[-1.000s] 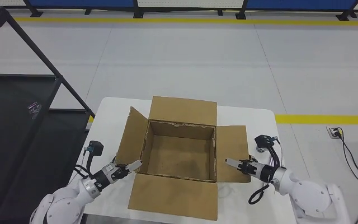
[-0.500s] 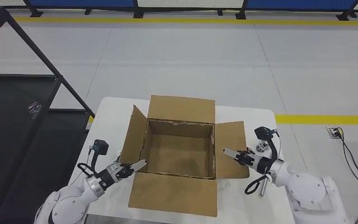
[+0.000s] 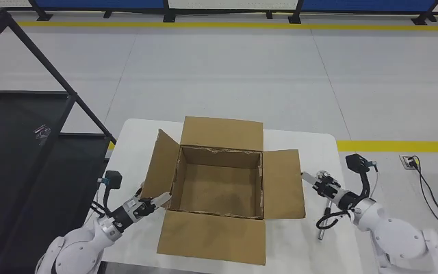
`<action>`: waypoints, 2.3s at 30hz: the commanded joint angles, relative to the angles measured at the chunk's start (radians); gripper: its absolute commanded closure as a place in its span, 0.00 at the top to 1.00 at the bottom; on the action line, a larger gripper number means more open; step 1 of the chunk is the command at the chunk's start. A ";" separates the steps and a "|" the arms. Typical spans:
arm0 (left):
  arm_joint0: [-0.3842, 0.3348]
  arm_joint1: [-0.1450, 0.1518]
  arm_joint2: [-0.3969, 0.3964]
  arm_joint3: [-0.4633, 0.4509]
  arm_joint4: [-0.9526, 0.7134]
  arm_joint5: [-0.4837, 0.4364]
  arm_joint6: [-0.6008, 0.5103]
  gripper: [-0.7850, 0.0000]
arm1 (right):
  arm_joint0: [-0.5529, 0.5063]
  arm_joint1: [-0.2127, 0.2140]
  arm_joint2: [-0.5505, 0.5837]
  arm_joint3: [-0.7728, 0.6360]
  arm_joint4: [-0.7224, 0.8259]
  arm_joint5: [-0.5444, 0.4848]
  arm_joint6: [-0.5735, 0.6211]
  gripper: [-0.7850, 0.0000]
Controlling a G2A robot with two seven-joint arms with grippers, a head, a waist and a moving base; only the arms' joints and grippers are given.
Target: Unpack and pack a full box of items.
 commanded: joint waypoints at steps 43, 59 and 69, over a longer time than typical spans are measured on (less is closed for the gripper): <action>0.008 0.035 -0.148 0.002 -0.325 -0.025 -0.083 1.00 | 0.065 0.050 -0.161 0.128 -0.702 0.146 0.289 1.00; 0.008 0.035 -0.148 0.002 -0.325 -0.025 -0.083 1.00 | 0.275 0.043 -0.276 0.367 -0.729 0.090 0.489 0.45; 0.008 0.035 -0.148 0.002 -0.325 -0.025 -0.083 1.00 | 0.338 0.039 -0.289 0.504 -0.685 0.068 0.483 0.41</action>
